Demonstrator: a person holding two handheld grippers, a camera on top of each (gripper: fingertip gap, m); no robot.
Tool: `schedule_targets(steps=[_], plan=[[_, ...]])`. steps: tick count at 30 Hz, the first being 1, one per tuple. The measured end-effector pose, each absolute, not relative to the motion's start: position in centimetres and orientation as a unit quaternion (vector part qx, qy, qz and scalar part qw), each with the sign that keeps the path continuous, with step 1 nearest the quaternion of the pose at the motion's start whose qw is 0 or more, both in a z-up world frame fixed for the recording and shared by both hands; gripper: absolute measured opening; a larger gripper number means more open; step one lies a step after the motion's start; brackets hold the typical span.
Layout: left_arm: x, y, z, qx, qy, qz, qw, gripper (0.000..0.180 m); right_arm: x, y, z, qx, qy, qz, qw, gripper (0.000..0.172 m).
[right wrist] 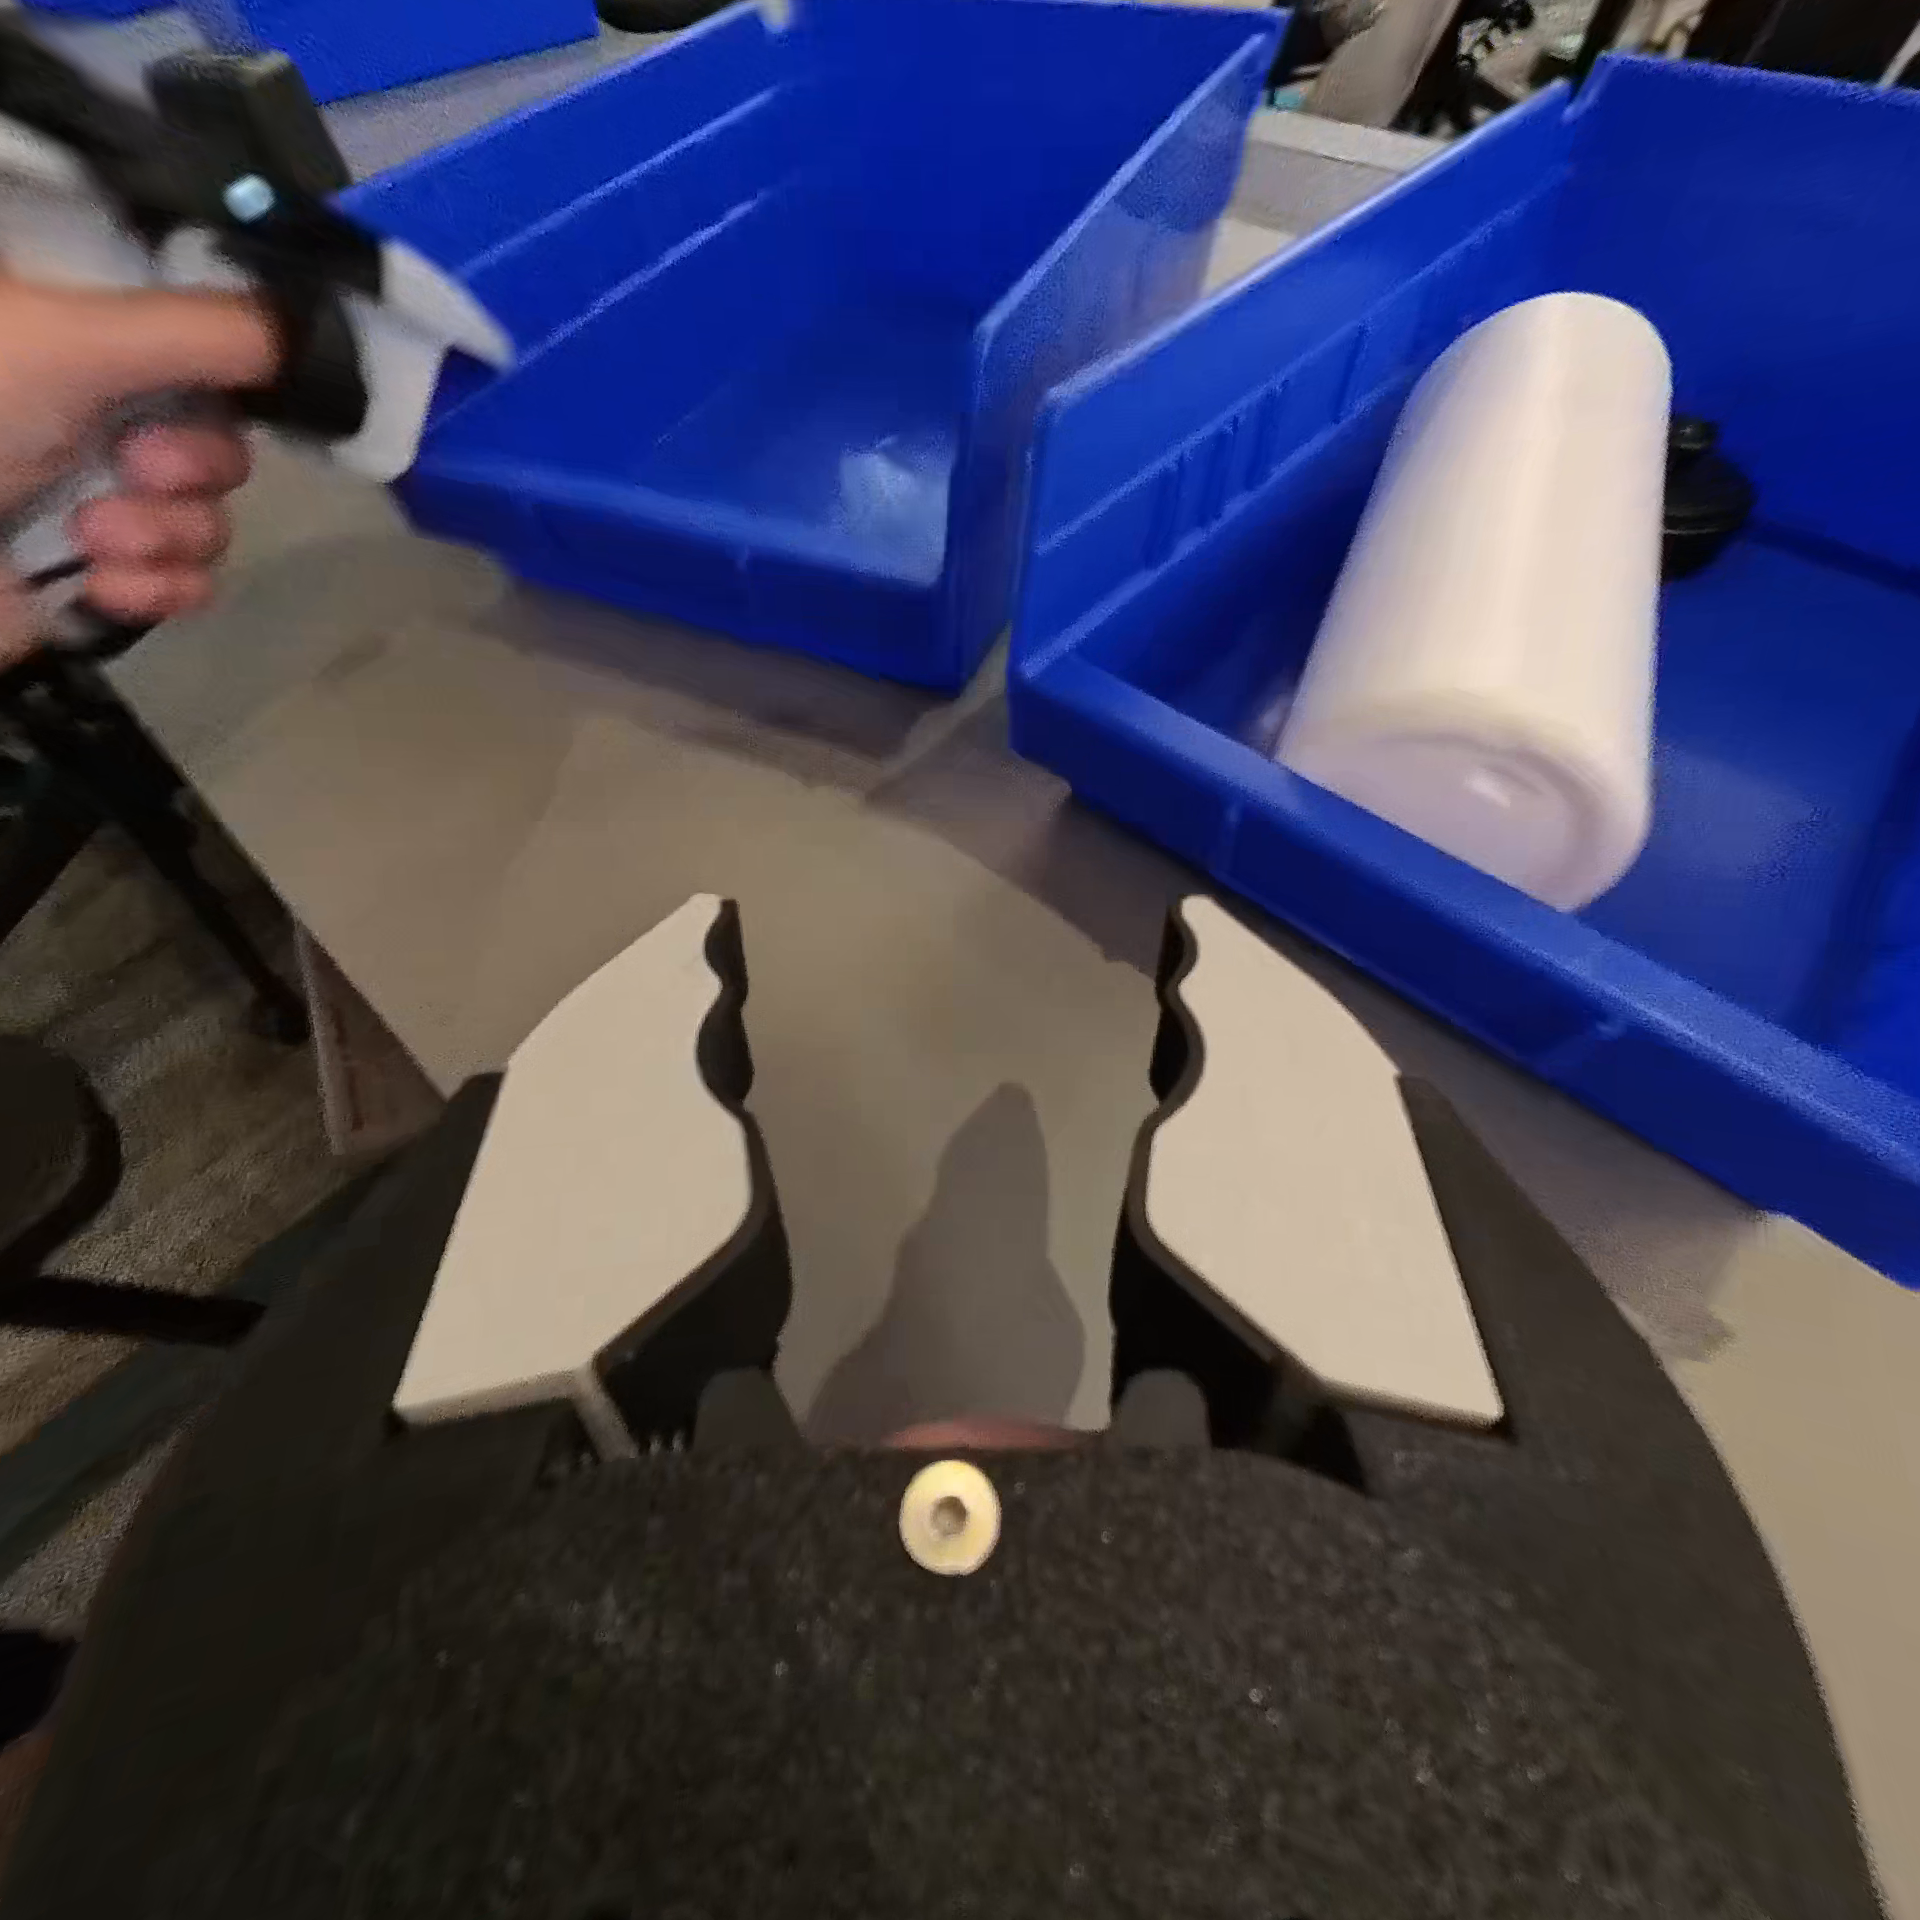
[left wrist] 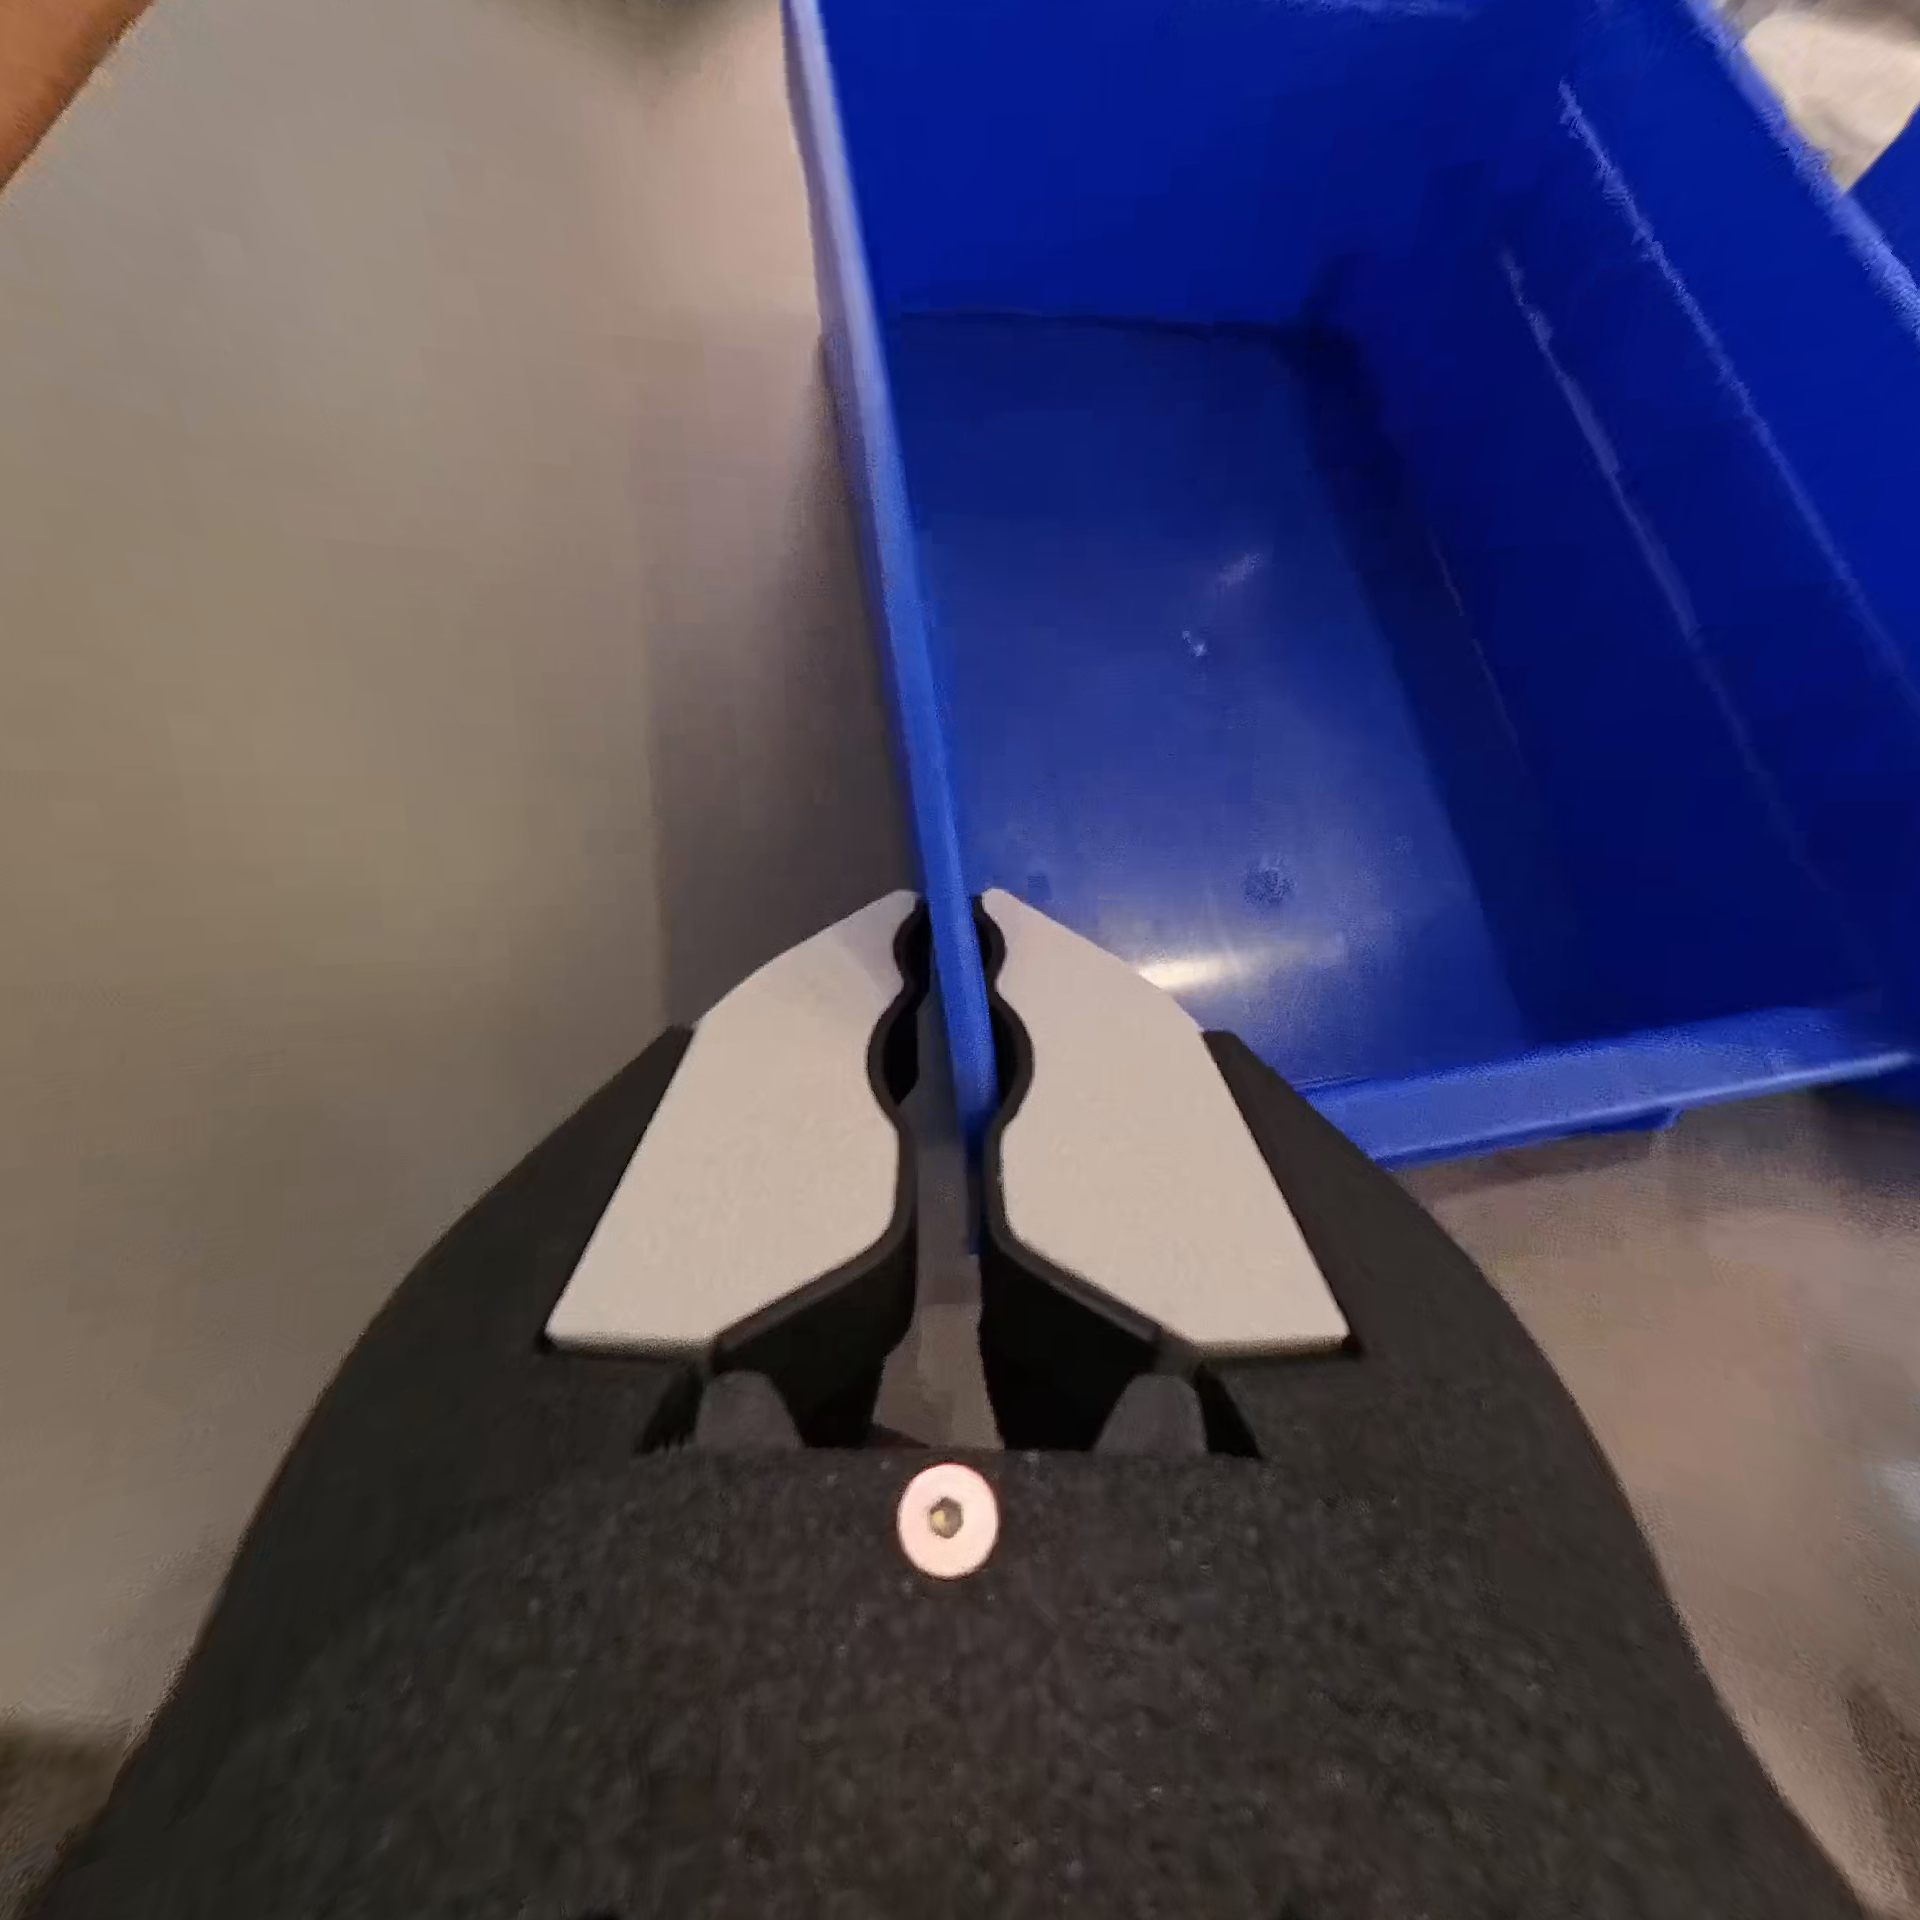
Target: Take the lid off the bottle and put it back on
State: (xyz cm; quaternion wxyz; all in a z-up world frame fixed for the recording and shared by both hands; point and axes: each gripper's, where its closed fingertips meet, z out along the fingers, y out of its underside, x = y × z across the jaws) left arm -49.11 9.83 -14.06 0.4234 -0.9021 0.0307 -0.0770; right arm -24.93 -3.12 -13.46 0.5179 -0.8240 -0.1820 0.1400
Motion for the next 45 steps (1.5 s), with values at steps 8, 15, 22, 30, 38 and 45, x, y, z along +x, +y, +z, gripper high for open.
schedule_targets(steps=[8, 15, 22, 30, 38, 45], plan=[[-49.7, -1.0, -13.9, -0.893, 0.005, -0.073, 0.445, 0.009, -30.2, -0.7, -13.6, -0.827, -0.142, 0.068, 0.539, 0.051], [-49.5, -5.4, -11.7, -0.865, -0.035, -0.102, 0.491, 0.009, -31.1, -2.7, -12.2, -0.826, -0.164, 0.105, 0.529, 0.004], [-41.5, -2.5, -3.1, -0.817, 0.014, -0.106, 0.567, 0.007, -23.4, -2.6, -3.1, -0.761, -0.095, 0.035, 0.640, 0.002], [-19.4, 4.6, 1.9, -0.781, 0.122, -0.146, 0.594, 0.003, -2.3, -1.1, 3.0, -0.720, 0.011, -0.102, 0.687, 0.002], [2.1, 5.2, -5.6, -0.813, 0.152, -0.186, 0.531, 0.005, 19.2, -1.6, -5.5, -0.763, 0.112, -0.071, 0.632, 0.002], [9.8, 5.1, -12.1, -0.847, 0.163, -0.212, 0.460, 0.004, 27.3, -2.9, -10.7, -0.807, 0.131, -0.108, 0.565, 0.002]])
